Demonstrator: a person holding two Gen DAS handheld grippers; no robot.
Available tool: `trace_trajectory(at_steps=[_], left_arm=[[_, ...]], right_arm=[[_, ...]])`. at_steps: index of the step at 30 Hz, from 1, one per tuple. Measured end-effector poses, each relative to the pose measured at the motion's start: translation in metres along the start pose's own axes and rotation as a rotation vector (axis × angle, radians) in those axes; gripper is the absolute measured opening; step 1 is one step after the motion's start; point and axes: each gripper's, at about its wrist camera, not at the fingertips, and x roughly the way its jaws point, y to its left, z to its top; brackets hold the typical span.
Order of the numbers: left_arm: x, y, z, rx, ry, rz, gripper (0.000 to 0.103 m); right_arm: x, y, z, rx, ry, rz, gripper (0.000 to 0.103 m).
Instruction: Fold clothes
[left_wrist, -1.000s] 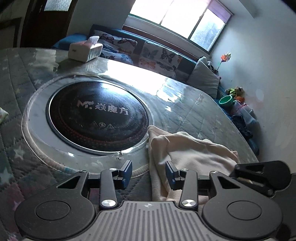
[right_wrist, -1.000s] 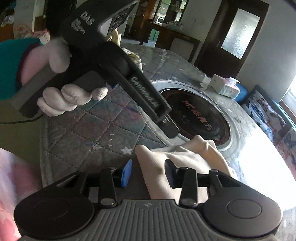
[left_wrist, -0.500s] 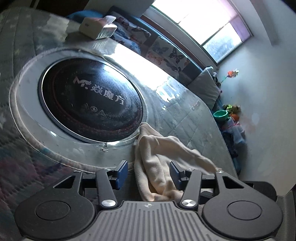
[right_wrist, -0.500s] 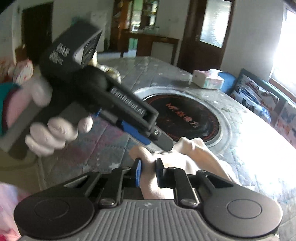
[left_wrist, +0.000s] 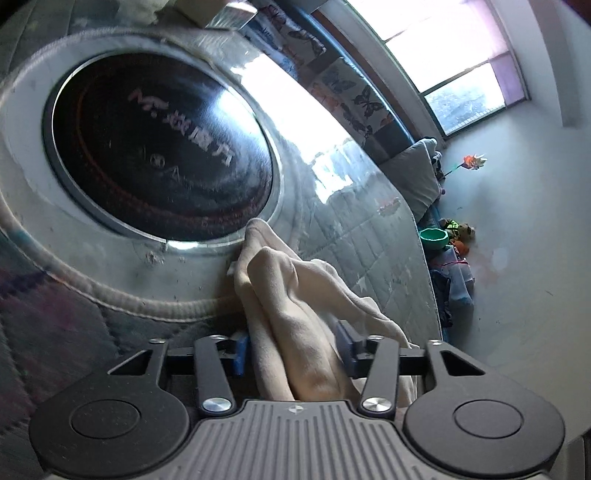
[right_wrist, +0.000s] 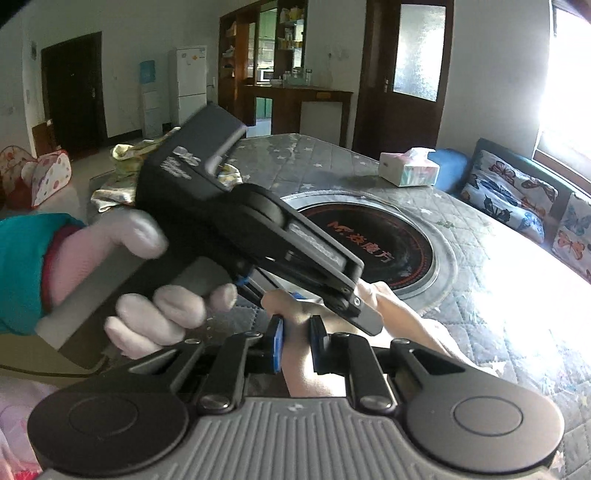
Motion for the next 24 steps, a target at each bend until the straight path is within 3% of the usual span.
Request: trace_trajectory(at_steps=[4,11,16,24], left_arm=[[0.001,0.004,0.001,-0.024,-0.004,-0.009,0.041],[0.003,0.019,-0.001,-0.111,-0.011,-0.04,0.022],[0.003,0.022,-0.002,-0.111,-0.023,-0.041,0.019],[0.006,0.016,0.0,-0.097,-0.024,-0.03,0.019]], right_arm=[[-0.005,0.004,-0.004,-0.005,-0.005,0.026,0.013],[-0.007,0.01,-0.012,0.008,-0.013,0.05,0.014],[-0.01,0.002,-0.016,0.038,-0.019,0.053,0.021],[-0.038,-0.031,-0.041,0.17,-0.026,-0.056,0.027]])
